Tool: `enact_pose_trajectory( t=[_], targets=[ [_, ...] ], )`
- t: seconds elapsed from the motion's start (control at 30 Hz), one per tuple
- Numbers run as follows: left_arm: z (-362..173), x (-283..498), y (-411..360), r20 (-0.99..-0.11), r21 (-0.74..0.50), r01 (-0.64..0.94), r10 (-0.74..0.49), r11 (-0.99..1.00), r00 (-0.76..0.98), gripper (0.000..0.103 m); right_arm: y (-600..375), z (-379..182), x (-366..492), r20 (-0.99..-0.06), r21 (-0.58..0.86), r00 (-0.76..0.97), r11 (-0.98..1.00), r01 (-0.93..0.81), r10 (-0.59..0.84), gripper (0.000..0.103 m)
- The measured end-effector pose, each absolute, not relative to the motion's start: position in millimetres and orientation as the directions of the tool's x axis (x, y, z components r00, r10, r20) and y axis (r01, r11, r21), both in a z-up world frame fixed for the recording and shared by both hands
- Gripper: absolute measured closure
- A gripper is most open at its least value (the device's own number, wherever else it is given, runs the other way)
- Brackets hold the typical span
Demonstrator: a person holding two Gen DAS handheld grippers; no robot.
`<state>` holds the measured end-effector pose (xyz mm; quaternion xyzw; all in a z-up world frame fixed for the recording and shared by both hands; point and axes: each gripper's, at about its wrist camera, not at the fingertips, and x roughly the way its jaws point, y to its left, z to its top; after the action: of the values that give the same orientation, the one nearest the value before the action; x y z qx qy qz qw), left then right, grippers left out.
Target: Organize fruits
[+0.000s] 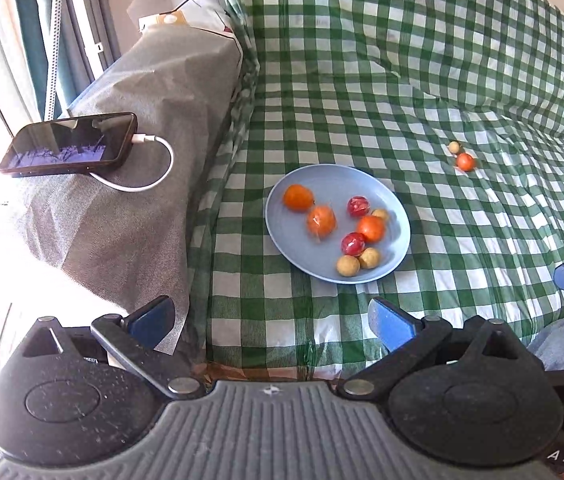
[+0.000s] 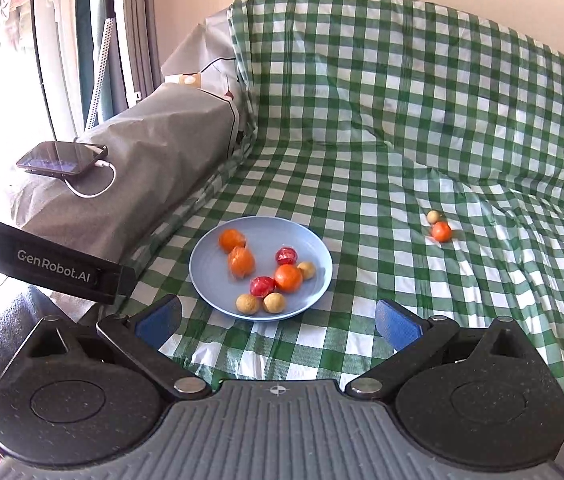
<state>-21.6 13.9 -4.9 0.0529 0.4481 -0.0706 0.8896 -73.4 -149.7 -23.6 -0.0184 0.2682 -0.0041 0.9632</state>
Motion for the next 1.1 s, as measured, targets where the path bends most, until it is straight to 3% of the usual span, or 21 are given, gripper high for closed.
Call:
enact_pose_trajectory(
  t=[1.1],
  targets=[
    [-18.1, -11.2, 9.2, -0.835, 0.038, 0.193, -0.075, 0.980, 0.545, 0.000, -155.7, -32.4, -61.7, -0.555, -0.012, 0.832, 1.000, 0.000, -0.007, 0.001]
  ],
)
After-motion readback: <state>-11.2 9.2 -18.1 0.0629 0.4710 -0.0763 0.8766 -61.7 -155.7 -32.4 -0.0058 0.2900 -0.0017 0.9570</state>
